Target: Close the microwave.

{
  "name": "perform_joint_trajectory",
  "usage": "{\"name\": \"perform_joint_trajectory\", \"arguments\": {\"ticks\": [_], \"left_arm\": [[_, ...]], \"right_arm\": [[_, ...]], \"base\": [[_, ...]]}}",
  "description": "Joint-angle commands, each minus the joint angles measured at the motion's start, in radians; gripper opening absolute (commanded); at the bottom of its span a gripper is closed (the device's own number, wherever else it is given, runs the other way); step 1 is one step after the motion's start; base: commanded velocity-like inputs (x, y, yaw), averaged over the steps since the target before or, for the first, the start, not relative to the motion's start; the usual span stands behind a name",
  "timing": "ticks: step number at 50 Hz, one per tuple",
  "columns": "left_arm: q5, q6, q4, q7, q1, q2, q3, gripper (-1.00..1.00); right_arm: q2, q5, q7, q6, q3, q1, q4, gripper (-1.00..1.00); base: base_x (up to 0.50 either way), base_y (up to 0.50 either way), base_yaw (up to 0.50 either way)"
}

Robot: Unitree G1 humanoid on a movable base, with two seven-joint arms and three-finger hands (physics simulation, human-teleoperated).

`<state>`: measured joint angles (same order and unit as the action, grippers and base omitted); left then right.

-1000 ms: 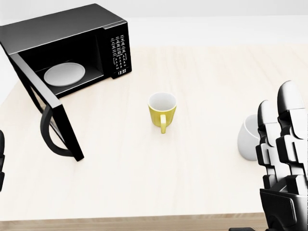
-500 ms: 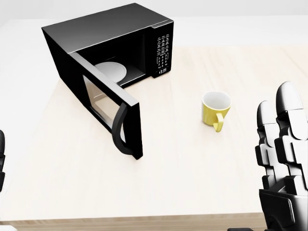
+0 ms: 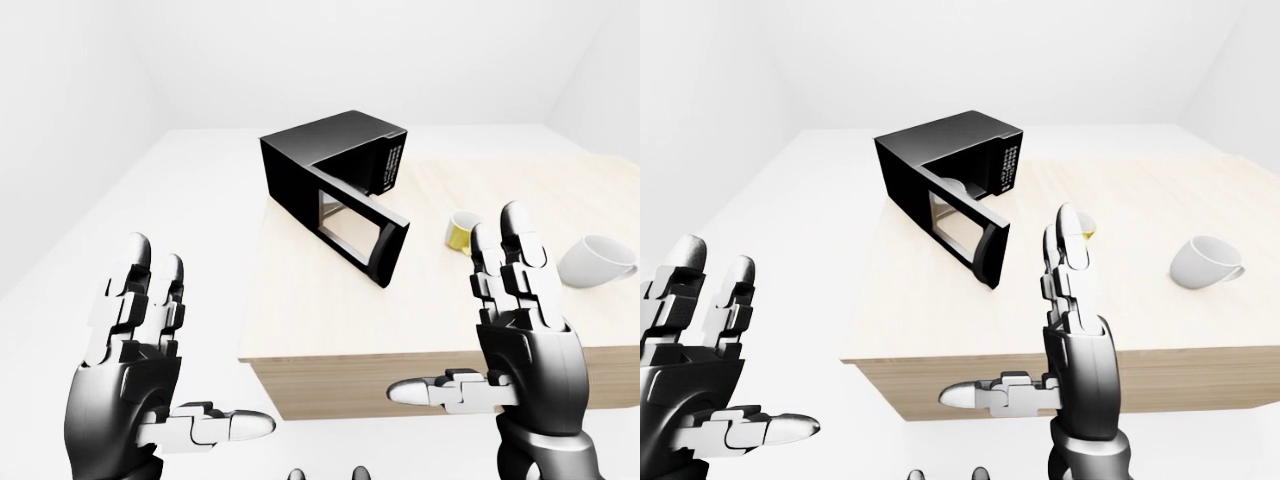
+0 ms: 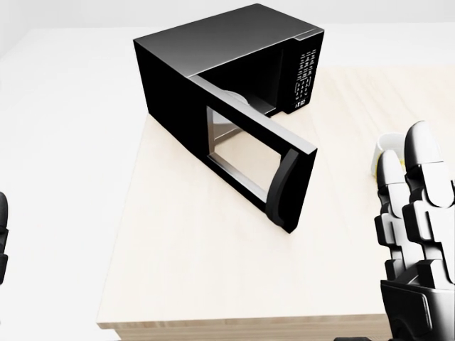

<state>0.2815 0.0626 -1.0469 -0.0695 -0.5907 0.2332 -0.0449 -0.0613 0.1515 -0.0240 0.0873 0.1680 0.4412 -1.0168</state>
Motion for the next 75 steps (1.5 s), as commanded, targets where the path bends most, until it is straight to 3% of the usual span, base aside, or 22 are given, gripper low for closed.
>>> {"name": "perform_joint_trajectory", "arguments": {"ticks": [1, 27, 30, 32, 36, 41, 55, 58, 62, 69, 71, 72, 73, 75], "left_arm": [[-0.002, 0.001, 0.0, -0.001, 0.0, 0.0, 0.002, 1.0], [-0.018, 0.007, 0.0, 0.009, 0.002, -0.01, 0.016, 1.0], [-0.021, 0.003, 0.0, -0.002, 0.0, -0.001, 0.021, 1.0], [-0.028, 0.018, 0.0, -0.009, 0.009, 0.0, 0.023, 1.0], [-0.036, 0.025, 0.0, -0.019, 0.002, 0.016, 0.036, 1.0], [-0.028, 0.02, 0.0, -0.039, 0.0, 0.037, 0.04, 1.0], [-0.042, 0.016, 0.0, -0.034, -0.004, 0.03, 0.049, 1.0], [-0.039, 0.025, 0.0, -0.036, 0.003, 0.029, 0.045, 1.0], [-0.039, 0.004, 0.0, -0.026, -0.005, 0.021, 0.048, 1.0], [-0.034, 0.016, 0.0, -0.025, 0.002, 0.016, 0.044, 1.0], [-0.028, 0.014, 0.0, -0.021, 0.001, 0.011, 0.039, 1.0], [-0.017, -0.009, 0.0, -0.013, -0.01, 0.013, 0.041, 1.0], [-0.015, -0.012, 0.0, -0.014, -0.012, 0.015, 0.041, 1.0], [-0.009, -0.002, 0.0, -0.017, -0.007, 0.015, 0.04, 1.0]], "right_arm": [[-0.003, 0.001, -0.003, 0.0, 0.003, 0.0, 0.004, 1.0], [-0.007, 0.009, -0.011, 0.0, 0.012, -0.001, 0.013, 1.0], [-0.01, 0.016, -0.013, 0.0, 0.021, 0.0, 0.016, 1.0], [-0.01, 0.017, -0.016, 0.0, 0.02, -0.003, 0.017, 1.0], [-0.012, 0.031, -0.021, 0.0, 0.036, -0.007, 0.02, 1.0], [-0.018, 0.031, -0.028, 0.0, 0.04, -0.007, 0.02, 1.0], [-0.023, 0.036, -0.037, 0.0, 0.047, -0.008, 0.025, 1.0], [-0.019, 0.031, -0.04, 0.0, 0.039, -0.012, 0.021, 1.0], [-0.024, 0.028, -0.035, 0.0, 0.044, -0.002, 0.032, 1.0], [-0.022, 0.022, -0.036, 0.0, 0.039, -0.003, 0.026, 1.0], [-0.021, 0.021, -0.036, 0.0, 0.038, -0.004, 0.03, 1.0], [-0.021, 0.019, -0.035, 0.0, 0.038, -0.004, 0.031, 1.0], [-0.021, 0.019, -0.035, 0.0, 0.038, -0.004, 0.032, 1.0], [-0.021, 0.018, -0.034, 0.0, 0.037, -0.003, 0.029, 1.0]], "base": [[0.0, 0.5, 0.0], [0.0, 0.5, 0.0], [0.0, 0.0, 0.0], [0.0, 0.0, 0.0], [0.12, 0.0, 0.0], [0.5, 0.01, 0.0], [0.5, 0.02, 0.0], [0.5, 0.02, 0.0], [0.38, 0.01, 0.0], [0.0, 0.0, 0.0], [0.0, 0.0, 0.0], [0.0, 0.0, 0.0], [0.0, 0.0, 0.0], [0.0, 0.0, 0.0]]}}
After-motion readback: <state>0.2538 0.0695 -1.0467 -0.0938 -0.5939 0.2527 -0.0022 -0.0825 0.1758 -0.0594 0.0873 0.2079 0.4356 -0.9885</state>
